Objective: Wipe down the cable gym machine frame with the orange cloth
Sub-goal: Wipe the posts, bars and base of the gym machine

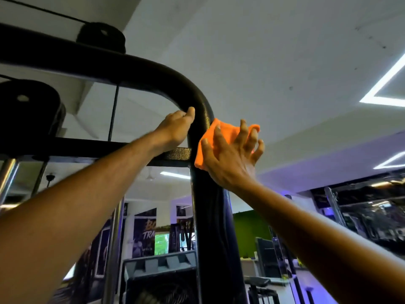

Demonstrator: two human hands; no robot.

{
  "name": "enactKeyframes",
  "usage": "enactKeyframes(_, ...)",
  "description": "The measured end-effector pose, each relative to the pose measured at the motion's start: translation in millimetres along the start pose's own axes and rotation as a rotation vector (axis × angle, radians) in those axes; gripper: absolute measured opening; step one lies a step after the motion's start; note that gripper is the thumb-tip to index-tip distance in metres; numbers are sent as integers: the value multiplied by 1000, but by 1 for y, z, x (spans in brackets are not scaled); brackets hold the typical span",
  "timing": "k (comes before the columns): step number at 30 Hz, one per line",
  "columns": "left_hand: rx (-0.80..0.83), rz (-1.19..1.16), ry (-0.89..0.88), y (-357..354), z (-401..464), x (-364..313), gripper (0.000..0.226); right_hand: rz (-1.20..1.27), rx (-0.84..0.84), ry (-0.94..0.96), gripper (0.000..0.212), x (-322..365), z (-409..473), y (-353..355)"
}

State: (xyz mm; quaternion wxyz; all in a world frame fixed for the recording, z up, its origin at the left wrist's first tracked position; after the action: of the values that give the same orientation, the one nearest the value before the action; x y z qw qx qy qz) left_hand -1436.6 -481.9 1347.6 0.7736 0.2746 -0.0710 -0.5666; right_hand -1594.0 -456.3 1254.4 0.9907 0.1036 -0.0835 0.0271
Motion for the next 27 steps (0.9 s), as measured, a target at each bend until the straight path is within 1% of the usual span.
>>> enactKeyframes(2,-7,-24,43,2,7,-2,58,-33,-31,34,71,3,12,3)
enactKeyframes(3,-1,-38,59,2,9,-5,58,-1,-3,46,72,5,20,3)
enactKeyframes(5,16,-84,95,3,11,-7,65,184,121,99,72,7,31,-1)
enactKeyframes(6,26,-112,102,3,11,-7,65,287,156,141,72,8,31,-3)
enactKeyframes(8,35,-140,91,2,10,-4,59,409,152,197,69,3,21,-10)
enactKeyframes(9,34,-139,78,2,8,-2,53,417,137,218,69,-1,12,-13)
enactKeyframes(11,41,-136,54,1,6,0,49,326,79,235,71,-7,-6,-18)
enactKeyframes(13,41,-135,45,-1,7,1,51,207,13,189,74,-15,-16,-21)
enactKeyframes(15,37,-134,41,-2,8,0,52,155,-18,143,74,-19,-17,-18)
enactKeyframes(18,48,-133,54,-3,10,-2,52,122,16,158,80,-16,-1,-13)
enactKeyframes(23,93,-196,62,-1,16,-4,55,183,139,136,75,-3,42,-8)
enactKeyframes(25,108,-231,52,3,15,-2,56,237,175,142,76,-1,39,-9)
enactKeyframes(27,128,-249,40,6,14,1,58,232,156,172,75,-3,20,-10)
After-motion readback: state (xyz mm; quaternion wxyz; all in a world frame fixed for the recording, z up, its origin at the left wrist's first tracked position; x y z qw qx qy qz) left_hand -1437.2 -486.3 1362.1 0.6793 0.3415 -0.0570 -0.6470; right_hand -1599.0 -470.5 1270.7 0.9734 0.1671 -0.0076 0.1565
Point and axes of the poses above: each hand's wrist, its own z-axis towards the middle knuckle, its own y-axis out of the back of the hand, x = y × z, the point moved 1 cm from there along z, towards the middle knuckle, and after that the axes turned 10 degrees about x, right-handed, at the moved point
